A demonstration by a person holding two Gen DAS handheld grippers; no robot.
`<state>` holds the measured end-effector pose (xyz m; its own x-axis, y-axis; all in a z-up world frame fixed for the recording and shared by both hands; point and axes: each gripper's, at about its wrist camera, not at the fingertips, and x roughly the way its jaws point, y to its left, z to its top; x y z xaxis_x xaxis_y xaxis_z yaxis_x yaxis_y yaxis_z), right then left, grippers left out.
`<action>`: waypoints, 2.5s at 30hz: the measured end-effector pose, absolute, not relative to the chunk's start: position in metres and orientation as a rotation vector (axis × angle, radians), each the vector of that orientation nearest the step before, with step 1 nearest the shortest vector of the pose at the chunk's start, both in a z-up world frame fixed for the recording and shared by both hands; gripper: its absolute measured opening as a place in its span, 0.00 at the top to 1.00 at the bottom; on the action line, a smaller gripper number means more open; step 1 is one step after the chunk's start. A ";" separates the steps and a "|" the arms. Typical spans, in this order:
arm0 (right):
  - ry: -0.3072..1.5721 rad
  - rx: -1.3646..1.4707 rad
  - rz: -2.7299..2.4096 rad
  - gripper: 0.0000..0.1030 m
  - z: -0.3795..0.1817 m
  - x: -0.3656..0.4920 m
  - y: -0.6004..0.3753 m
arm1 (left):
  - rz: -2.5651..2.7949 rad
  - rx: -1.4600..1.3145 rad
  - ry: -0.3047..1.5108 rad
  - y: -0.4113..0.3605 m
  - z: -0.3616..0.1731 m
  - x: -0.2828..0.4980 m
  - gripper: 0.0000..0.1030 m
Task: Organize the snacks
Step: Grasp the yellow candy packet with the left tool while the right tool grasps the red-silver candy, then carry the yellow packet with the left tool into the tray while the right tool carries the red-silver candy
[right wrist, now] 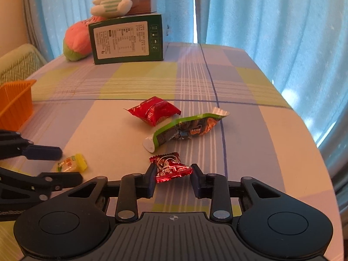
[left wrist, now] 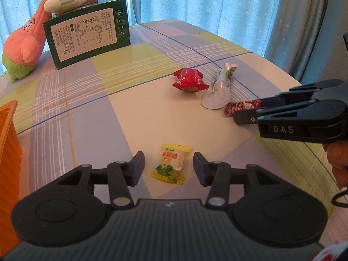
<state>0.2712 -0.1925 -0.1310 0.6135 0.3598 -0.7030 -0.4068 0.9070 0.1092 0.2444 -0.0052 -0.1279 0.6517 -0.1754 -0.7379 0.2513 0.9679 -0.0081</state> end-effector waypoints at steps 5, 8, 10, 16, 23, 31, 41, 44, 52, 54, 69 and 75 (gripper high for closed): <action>0.798 -0.075 0.446 0.67 -0.131 0.267 -0.189 | -0.266 0.121 0.825 -0.009 -0.129 0.248 0.58; 0.792 -0.100 0.441 0.63 -0.132 0.267 -0.186 | -0.276 0.115 0.823 -0.008 -0.129 0.248 0.61; 0.791 -0.112 0.436 0.51 -0.133 0.267 -0.185 | -0.283 0.117 0.819 -0.007 -0.129 0.247 0.68; 0.780 -0.119 0.421 0.43 -0.134 0.268 -0.186 | -0.285 0.105 0.819 -0.006 -0.128 0.242 0.81; 0.749 -0.166 0.460 0.44 -0.134 0.267 -0.180 | -0.259 0.065 0.830 -0.002 -0.126 0.234 0.81; 0.775 -0.161 0.467 0.79 -0.131 0.264 -0.175 | -0.233 0.014 0.841 0.006 -0.119 0.221 0.81; 0.750 -0.079 0.444 0.79 -0.104 0.225 -0.178 | -0.190 -0.019 0.823 0.012 -0.092 0.191 0.81; 0.758 -0.023 0.436 0.79 -0.093 0.205 -0.181 | -0.174 -0.027 0.819 0.015 -0.081 0.177 0.81; 0.781 0.010 0.442 0.79 -0.071 0.145 -0.178 | -0.117 -0.048 0.794 0.032 -0.049 0.132 0.81; 0.783 0.021 0.452 0.79 -0.066 0.133 -0.175 | -0.102 -0.063 0.787 0.038 -0.041 0.121 0.81; 0.706 -0.038 0.586 0.79 -0.016 0.069 -0.116 | 0.019 -0.099 0.741 0.092 0.005 0.050 0.81; 0.683 -0.066 0.635 0.79 -0.007 0.056 -0.091 | 0.063 -0.114 0.729 0.115 0.012 0.029 0.81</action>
<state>0.0558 -0.0915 -0.0073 0.5959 0.5257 -0.6071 -0.5675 0.8105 0.1448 0.0291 0.1153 0.0122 0.7442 0.0181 -0.6677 -0.0976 0.9919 -0.0819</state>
